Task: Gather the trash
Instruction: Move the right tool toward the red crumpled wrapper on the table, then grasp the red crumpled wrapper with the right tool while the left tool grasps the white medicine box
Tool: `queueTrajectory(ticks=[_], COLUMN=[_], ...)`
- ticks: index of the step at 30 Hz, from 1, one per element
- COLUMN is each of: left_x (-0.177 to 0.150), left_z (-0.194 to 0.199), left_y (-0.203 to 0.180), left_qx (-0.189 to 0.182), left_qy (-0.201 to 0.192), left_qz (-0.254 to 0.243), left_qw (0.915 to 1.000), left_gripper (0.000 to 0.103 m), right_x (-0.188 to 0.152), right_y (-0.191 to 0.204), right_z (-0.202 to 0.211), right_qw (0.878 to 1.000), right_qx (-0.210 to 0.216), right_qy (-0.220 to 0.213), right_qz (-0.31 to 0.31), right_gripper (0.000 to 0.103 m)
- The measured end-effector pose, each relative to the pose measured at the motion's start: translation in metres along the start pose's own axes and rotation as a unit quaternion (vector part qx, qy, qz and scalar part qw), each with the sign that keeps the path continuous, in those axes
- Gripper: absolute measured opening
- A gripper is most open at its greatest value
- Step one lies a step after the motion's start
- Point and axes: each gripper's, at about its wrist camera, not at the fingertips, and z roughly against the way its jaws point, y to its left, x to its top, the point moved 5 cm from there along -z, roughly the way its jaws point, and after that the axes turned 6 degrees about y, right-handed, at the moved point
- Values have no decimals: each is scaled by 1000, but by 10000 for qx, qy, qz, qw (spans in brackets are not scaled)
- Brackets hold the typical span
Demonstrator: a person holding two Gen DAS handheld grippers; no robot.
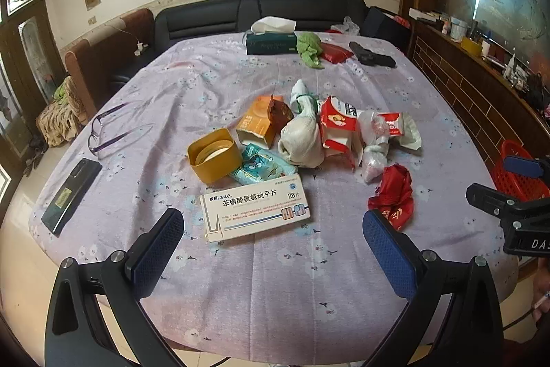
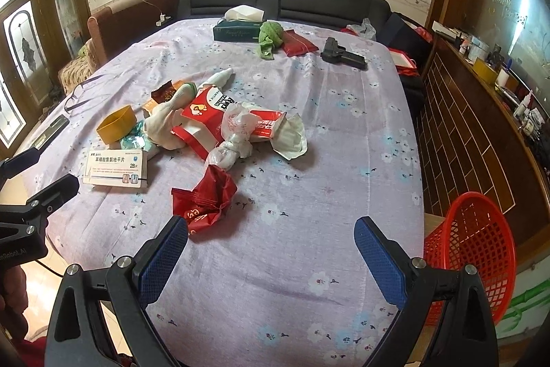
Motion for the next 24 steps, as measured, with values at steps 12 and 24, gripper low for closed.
queueTrajectory(ticks=[12, 24], left_x=[-1, 12], left_z=[-42, -68], left_y=[56, 64], left_qx=[-501, -1096], left_qy=[547, 722], left_qz=[-130, -1116], left_qw=[9972, 9851], left_gripper=[94, 83], right_x=[2, 23], right_y=[19, 43], right_z=[-34, -92], right_qw=[9944, 9830], right_qx=[739, 910], right_qy=[495, 873], right_qz=[-577, -1336], right_gripper=[94, 85])
